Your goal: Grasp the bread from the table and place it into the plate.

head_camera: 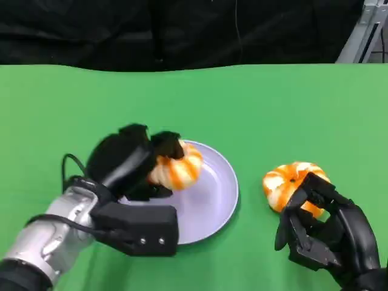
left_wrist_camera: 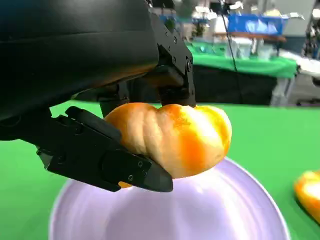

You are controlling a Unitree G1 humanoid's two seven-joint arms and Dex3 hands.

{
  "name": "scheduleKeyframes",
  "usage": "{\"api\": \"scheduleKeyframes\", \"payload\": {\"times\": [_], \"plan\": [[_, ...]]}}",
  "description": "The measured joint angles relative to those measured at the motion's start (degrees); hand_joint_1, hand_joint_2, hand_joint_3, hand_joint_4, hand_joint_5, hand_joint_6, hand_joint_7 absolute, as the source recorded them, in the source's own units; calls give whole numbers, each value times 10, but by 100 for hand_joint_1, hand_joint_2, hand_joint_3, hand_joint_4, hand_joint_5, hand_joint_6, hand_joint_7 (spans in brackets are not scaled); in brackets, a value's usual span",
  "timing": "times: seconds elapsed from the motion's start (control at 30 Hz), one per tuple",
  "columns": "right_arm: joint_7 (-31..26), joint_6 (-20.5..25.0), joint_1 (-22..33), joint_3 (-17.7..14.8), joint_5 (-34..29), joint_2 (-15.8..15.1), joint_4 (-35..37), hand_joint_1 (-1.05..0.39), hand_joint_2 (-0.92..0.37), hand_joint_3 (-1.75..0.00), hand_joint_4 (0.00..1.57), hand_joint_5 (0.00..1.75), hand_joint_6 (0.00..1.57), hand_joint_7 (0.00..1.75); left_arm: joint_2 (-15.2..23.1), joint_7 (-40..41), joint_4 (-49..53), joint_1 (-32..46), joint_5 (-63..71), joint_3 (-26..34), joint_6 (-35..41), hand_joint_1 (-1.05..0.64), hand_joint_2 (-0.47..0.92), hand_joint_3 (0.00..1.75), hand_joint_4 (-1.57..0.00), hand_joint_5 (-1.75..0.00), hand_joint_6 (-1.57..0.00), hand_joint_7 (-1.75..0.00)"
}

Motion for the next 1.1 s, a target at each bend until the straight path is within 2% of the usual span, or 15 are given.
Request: {"api": "scheduleKeyframes", "payload": {"times": [0.13, 0.17, 0.2, 0.23, 0.27, 0.3, 0.33, 0.37, 0.4, 0.43, 0.53, 0.6, 0.77, 1.03, 1.1], "plan": [[-2, 3, 1, 2, 0, 0, -5, -10, -59, -115, 84, 175, 62, 175, -17, -5, 10, 0, 1, -4, 0, -13, 92, 34, -53, -167, -65, -137], [-3, 3, 1, 3, 0, 0, -6, -10, -59, -115, 84, 175, 62, 175, -21, -5, 17, 0, 1, -5, -1, -13, 92, 33, -54, -164, -66, -131], [-3, 4, 1, 3, 0, 0, -7, -9, -59, -115, 84, 175, 62, 175, -23, -5, 22, 0, 1, -7, -1, -13, 92, 30, -56, -154, -74, -105], [-3, 4, 1, 4, 0, 0, -8, -9, -59, -115, 84, 175, 62, 175, -25, -4, 29, -1, 2, -9, -2, -13, 92, 28, -58, -148, -81, -89], [-4, 4, 1, 4, 0, 0, -8, -10, -59, -115, 84, 175, 62, 175, -27, -4, 36, -2, 4, -10, -3, -26, 92, 20, -57, -87, -80, -48], [-5, 5, 2, 5, 0, 0, -9, -10, -59, -115, 85, 175, 62, 175, -27, -5, 43, -4, 7, -12, -1, -39, 92, 17, -55, -51, -78, -26], [-6, 5, 2, 5, 0, 0, -10, -10, -59, -115, 85, 175, 62, 175, -27, -9, 48, -5, 10, -14, 0, -49, 92, 17, -51, -30, -74, -14], [-7, 7, 2, 6, 0, 0, -11, -10, -59, -115, 85, 175, 62, 175, -27, -17, 52, -8, 12, -15, 2, -66, 92, 21, -38, -12, -63, -6], [-7, 9, 2, 6, 0, 0, -12, -10, -59, -115, 85, 175, 62, 174, -27, -26, 57, -9, 12, -16, 3, -75, 92, 24, -29, -6, -56, -3], [-8, 10, 2, 6, 0, 0, -12, -10, -59, -115, 84, 175, 62, 174, -26, -34, 62, -11, 12, -17, 3, -84, 92, 32, -17, -3, -48, -1], [-9, 12, 2, 7, 0, 0, -14, -10, -59, -114, 84, 175, 62, 174, -22, -54, 69, -13, 14, -22, 5, -96, 92, 48, -2, 0, -31, 0], [-9, 12, 2, 7, 0, 0, -14, -10, -59, -114, 84, 175, 62, 174, -20, -64, 74, -17, 20, -26, 9, -98, 92, 51, -1, 0, -28, 0], [2, -4, 2, 3, 2, 0, -5, -11, -59, -115, 85, 175, 61, 173, -15, -107, 77, -18, 20, -28, 14, -105, 92, 57, 0, 0, -2, 0], [21, -24, 0, -11, 8, -1, 21, -12, -59, -116, 86, 175, 62, 173, -17, -135, 71, -17, -33, -7, 6, -105, 92, 55, 0, 0, -18, -6], [21, -26, 0, -11, 8, -1, 21, -12, -59, -116, 86, 175, 63, 173, -22, -140, 60, -9, -61, 12, 4, -89, 92, 46, -6, -2, -28, -7]]}}
